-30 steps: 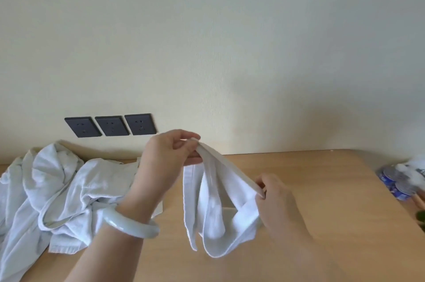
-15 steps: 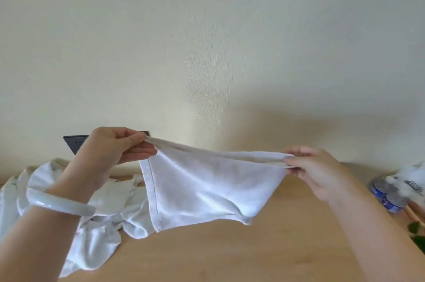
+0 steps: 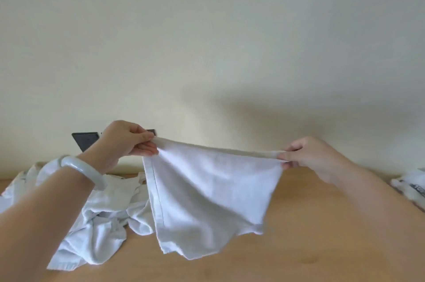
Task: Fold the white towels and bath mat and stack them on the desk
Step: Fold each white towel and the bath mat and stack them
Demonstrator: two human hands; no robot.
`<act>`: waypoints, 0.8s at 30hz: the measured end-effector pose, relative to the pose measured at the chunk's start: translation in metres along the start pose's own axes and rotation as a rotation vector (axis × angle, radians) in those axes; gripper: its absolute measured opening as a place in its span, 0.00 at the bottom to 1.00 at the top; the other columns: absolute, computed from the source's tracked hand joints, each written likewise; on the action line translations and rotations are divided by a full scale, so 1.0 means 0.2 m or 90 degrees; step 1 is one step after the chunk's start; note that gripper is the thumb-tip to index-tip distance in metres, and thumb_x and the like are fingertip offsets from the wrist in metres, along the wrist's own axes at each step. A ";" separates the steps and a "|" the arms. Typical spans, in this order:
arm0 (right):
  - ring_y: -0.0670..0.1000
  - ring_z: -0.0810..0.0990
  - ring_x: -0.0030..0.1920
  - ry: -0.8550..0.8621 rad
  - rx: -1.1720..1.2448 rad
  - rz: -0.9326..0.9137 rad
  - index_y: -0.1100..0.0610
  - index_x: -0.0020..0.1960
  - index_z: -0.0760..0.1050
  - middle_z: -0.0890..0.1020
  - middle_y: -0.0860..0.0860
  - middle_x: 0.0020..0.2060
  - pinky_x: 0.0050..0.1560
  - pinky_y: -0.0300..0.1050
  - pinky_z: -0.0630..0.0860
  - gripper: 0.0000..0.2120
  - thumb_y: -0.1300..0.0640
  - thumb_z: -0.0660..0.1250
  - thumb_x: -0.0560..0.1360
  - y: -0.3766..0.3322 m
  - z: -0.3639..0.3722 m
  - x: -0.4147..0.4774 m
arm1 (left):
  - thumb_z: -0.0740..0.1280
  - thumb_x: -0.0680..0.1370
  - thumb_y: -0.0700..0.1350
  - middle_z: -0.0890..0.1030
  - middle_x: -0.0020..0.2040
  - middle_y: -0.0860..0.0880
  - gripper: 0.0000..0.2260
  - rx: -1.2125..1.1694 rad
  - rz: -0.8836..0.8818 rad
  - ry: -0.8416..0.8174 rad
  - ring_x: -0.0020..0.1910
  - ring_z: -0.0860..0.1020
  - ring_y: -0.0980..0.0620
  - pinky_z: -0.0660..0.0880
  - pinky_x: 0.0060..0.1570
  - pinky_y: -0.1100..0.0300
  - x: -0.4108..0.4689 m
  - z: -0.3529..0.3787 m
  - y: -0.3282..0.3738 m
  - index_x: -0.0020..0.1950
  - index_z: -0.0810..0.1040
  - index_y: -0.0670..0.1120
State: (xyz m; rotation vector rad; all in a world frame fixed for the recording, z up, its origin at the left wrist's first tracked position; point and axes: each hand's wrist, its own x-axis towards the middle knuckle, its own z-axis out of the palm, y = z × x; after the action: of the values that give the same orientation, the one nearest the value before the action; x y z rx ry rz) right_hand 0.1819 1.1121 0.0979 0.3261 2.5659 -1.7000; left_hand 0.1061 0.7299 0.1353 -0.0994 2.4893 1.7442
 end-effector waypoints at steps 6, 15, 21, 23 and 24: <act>0.50 0.82 0.45 -0.012 -0.002 -0.057 0.59 0.47 0.82 0.85 0.56 0.44 0.49 0.36 0.78 0.12 0.73 0.72 0.68 0.03 0.02 0.03 | 0.67 0.78 0.35 0.83 0.40 0.33 0.05 -0.076 -0.061 0.034 0.32 0.84 0.46 0.81 0.32 0.61 0.08 0.03 -0.14 0.45 0.79 0.32; 0.47 0.77 0.33 0.123 -0.006 -0.162 0.57 0.40 0.82 0.81 0.56 0.31 0.40 0.42 0.75 0.05 0.63 0.71 0.74 0.00 0.08 0.07 | 0.68 0.78 0.40 0.82 0.32 0.44 0.06 0.069 0.028 0.097 0.31 0.80 0.48 0.79 0.34 0.56 0.13 0.03 -0.18 0.43 0.81 0.39; 0.44 0.75 0.38 -0.014 -0.009 -0.126 0.58 0.42 0.82 0.80 0.49 0.36 0.45 0.38 0.70 0.02 0.63 0.72 0.72 -0.12 0.29 0.11 | 0.69 0.78 0.45 0.82 0.37 0.47 0.07 0.151 0.185 0.023 0.38 0.77 0.50 0.70 0.43 0.54 0.09 0.25 -0.07 0.40 0.79 0.48; 0.45 0.77 0.39 -0.035 0.015 -0.098 0.54 0.41 0.82 0.82 0.48 0.37 0.48 0.43 0.75 0.04 0.62 0.73 0.72 -0.13 0.35 0.12 | 0.70 0.77 0.45 0.79 0.34 0.44 0.06 0.113 0.195 -0.038 0.33 0.73 0.50 0.67 0.38 0.56 0.06 0.34 -0.05 0.40 0.79 0.49; 0.45 0.78 0.39 -0.030 0.013 -0.097 0.51 0.39 0.82 0.82 0.47 0.36 0.49 0.46 0.77 0.06 0.61 0.73 0.72 -0.13 0.39 0.13 | 0.71 0.76 0.44 0.76 0.32 0.43 0.04 0.104 0.197 -0.076 0.31 0.70 0.51 0.65 0.35 0.57 0.04 0.38 -0.04 0.41 0.79 0.49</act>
State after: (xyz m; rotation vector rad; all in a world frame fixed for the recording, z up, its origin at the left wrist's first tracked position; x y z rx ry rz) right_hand 0.1453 1.0353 0.0877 0.0925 2.6006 -1.7599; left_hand 0.1015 0.7976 0.1007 0.4090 2.6565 1.5786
